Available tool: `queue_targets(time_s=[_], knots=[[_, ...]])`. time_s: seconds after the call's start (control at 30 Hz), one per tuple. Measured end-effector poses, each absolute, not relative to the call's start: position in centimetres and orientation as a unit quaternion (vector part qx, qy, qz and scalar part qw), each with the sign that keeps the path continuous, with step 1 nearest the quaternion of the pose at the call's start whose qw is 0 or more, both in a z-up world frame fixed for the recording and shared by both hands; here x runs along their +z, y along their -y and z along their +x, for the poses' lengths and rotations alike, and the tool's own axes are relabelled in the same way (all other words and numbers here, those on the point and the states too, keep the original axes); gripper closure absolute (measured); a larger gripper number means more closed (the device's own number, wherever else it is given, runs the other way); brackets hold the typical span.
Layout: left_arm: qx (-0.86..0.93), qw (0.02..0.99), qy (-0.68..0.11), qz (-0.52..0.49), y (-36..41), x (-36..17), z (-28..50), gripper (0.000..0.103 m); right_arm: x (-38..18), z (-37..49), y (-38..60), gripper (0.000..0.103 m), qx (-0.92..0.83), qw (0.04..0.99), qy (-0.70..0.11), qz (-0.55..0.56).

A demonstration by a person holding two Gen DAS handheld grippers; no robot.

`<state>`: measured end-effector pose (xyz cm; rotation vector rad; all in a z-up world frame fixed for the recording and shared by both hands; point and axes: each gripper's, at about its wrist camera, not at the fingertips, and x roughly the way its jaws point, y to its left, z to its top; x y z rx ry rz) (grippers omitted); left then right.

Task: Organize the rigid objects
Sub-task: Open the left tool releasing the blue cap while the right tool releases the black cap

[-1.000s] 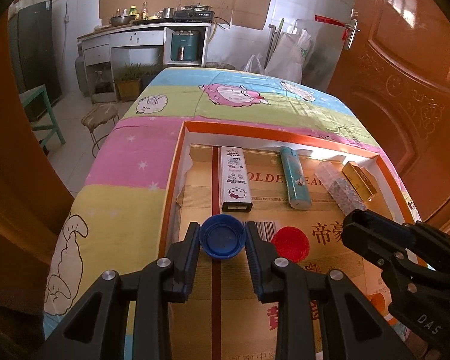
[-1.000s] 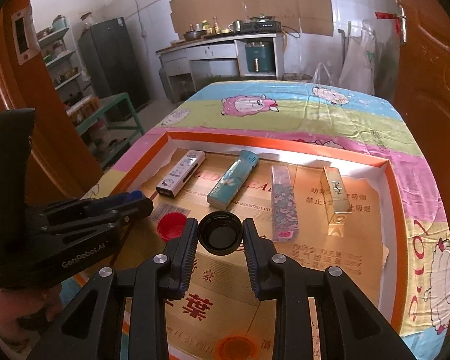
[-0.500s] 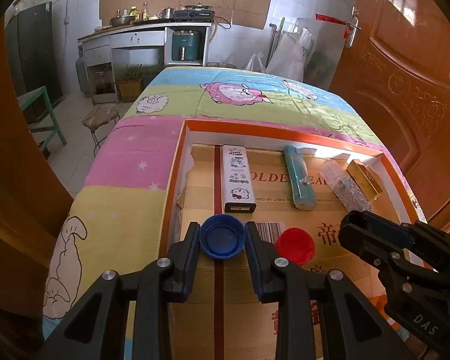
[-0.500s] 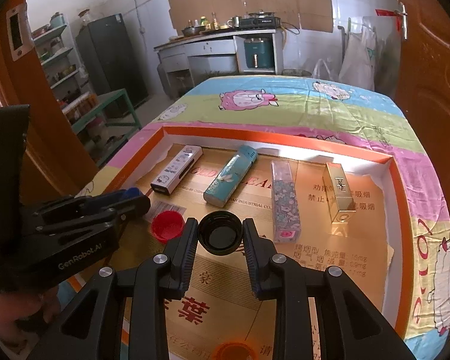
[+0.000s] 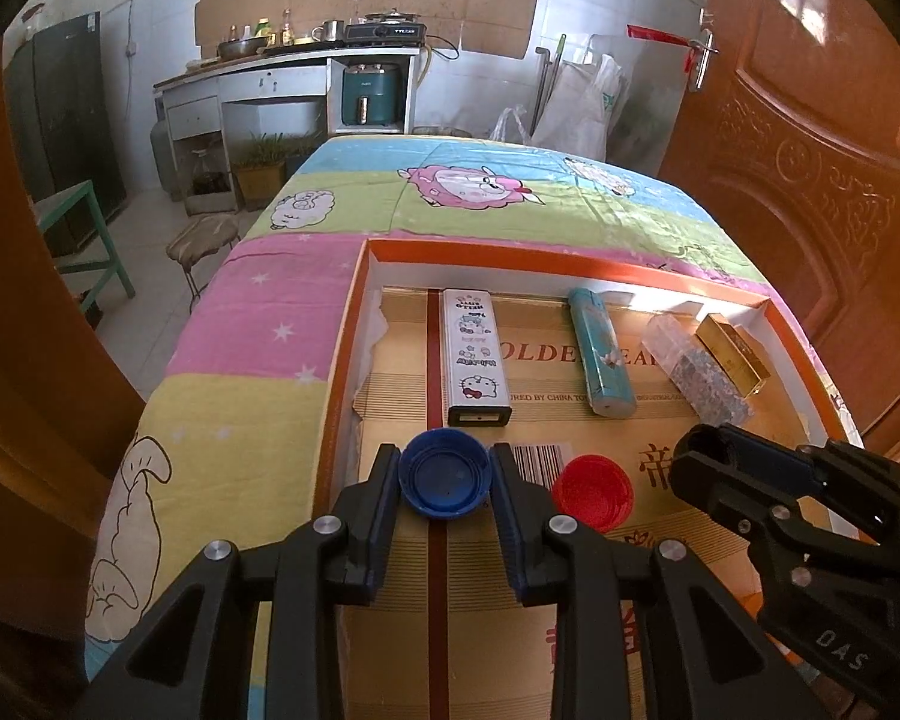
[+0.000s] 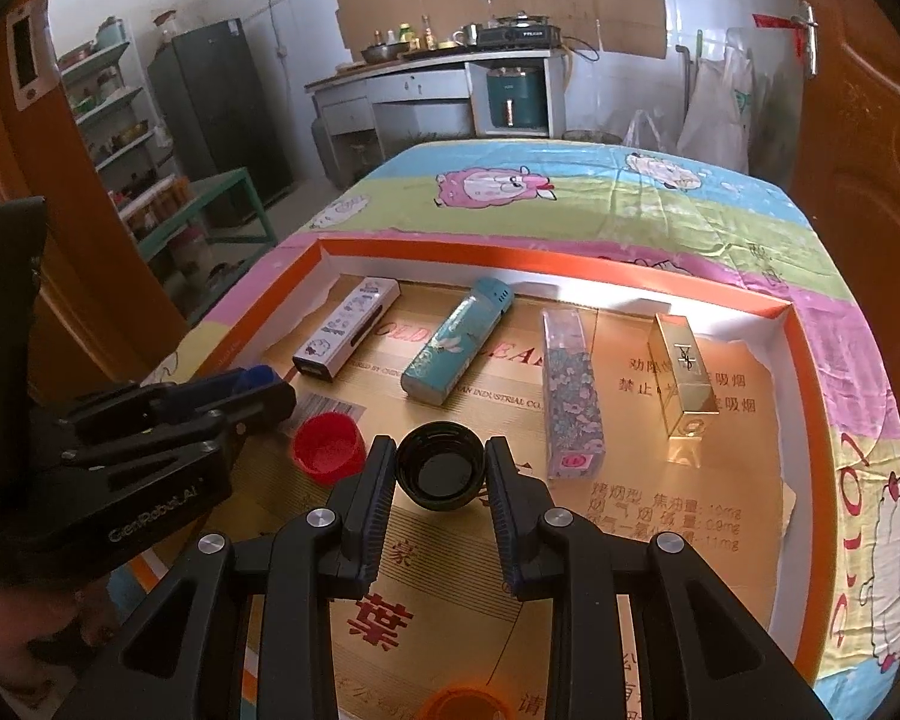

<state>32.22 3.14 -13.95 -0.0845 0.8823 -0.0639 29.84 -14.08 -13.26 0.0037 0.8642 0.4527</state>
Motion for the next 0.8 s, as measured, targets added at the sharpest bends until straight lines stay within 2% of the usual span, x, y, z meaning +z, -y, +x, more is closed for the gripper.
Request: queue_targets(time_s=[0.37, 0.4, 0.43, 0.5, 0.8], knots=[[-0.043, 0.903, -0.423, -0.062, -3.5, -13.9, 32.2, 0.072, -14.0, 30.1, 13.6, 0.07, 0.205, 0.879, -0.43, -0.022], [-0.043, 0.903, -0.423, -0.064, -3.6, -13.9, 32.1, 0.071, -14.0, 30.1, 13.6, 0.068, 0.205, 0.879, -0.43, -0.022], [-0.043, 0.904, -0.421, -0.065, -3.6, -13.8, 32.1, 0.069, -14.0, 30.1, 13.7, 0.06, 0.204, 0.879, -0.43, -0.021], [-0.042, 0.908, -0.413, -0.064, -3.6, -13.3, 31.8, 0.059, -13.9, 30.0, 13.7, 0.052, 0.204, 0.879, -0.43, -0.02], [-0.041, 0.918, -0.389, -0.061, -3.5, -11.3, 30.5, 0.058, -12.3, 28.8, 14.5, 0.052, 0.204, 0.887, -0.415, -0.005]])
